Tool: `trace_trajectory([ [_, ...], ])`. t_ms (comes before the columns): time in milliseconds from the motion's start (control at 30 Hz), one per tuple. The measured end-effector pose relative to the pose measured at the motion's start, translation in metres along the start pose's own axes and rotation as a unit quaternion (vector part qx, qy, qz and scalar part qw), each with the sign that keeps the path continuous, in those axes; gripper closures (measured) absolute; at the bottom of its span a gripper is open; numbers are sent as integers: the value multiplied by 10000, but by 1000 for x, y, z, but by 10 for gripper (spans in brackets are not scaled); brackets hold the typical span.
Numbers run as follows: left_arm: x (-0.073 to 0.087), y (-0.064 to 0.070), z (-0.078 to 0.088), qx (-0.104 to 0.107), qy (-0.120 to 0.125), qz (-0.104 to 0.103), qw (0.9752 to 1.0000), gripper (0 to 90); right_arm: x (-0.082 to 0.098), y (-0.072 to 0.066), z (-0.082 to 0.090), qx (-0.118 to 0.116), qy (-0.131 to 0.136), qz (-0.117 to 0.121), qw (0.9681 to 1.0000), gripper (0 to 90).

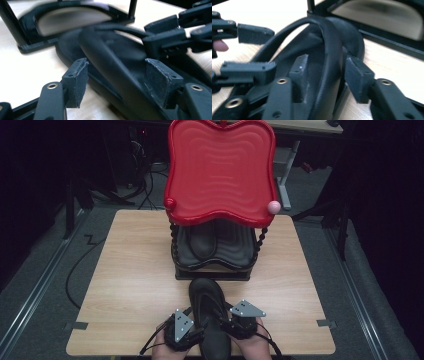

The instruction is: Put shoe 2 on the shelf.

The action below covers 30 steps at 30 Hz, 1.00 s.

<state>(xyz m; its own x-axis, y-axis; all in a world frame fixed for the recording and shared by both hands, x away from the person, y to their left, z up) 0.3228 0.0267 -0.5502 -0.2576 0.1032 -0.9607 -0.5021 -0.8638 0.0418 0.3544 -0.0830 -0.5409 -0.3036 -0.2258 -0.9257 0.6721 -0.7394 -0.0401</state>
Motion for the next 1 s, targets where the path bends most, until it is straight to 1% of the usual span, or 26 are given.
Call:
trace_trajectory([
  [67, 3, 0, -2, 56, -87, 118, 9999, 359, 3, 1, -2, -33, -82, -77, 9999, 603],
  [100, 4, 1, -2, 161, -84, 197, 9996, 373, 5, 2, -4, -83, -133, -128, 9998, 625],
  [133, 4, 2, -2, 161, -90, 214, 9996, 406, 6, 2, -4, -93, -162, -147, 9997, 641],
  [167, 3, 2, -2, 148, -101, 193, 9997, 415, 6, 2, -3, -92, -156, -163, 9997, 653],
  [200, 3, 3, -1, 153, -121, 154, 9997, 439, 6, 2, -2, -94, -163, -193, 9996, 658],
  [233, 1, 4, -1, 153, -83, 107, 9998, 455, 5, 2, -1, -99, -144, -210, 9996, 661],
  [267, -1, 5, 1, 143, -8, 39, 9999, 484, 4, 2, 3, -77, -96, -191, 9997, 662],
  [333, -7, 8, 2, 150, 123, -51, 9998, 513, 1, 1, 8, -55, -8, -136, 9999, 667],
  [500, -20, 20, 7, 290, 438, -293, 9982, 521, -7, 0, 30, 94, 313, -39, 9995, 670],
  [567, -26, 26, 8, 368, 573, -396, 9969, 522, -10, 1, 38, 164, 423, -30, 9990, 672],
  [633, -32, 29, 7, 407, 695, -441, 9958, 525, -12, 3, 45, 231, 527, -16, 9983, 674],
  [767, -42, 36, 6, 459, 890, -632, 9930, 550, -18, 7, 57, 400, 720, 3, 9966, 675],
  [900, -52, 38, 5, 467, 1025, -728, 9910, 571, -27, 10, 64, 501, 899, 50, 9947, 677],
  [1000, -65, 39, 4, 436, 1192, -813, 9886, 579, -36, 13, 67, 568, 1041, 94, 9929, 678],
])
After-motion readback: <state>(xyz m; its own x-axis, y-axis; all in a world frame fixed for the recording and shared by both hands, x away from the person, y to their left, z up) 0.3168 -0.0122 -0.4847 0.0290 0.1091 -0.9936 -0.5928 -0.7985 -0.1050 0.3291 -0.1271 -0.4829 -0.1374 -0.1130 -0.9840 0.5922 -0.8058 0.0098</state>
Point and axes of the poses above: each handheld gripper's, and its own axes: z roughly backward along the jaws, x roughly out of its underside, y roughly to its right, the point moved 9 cm from there along -z, roughly forward along the jaws, and after that the axes turned 10 degrees about y, right-handed, at the moved point
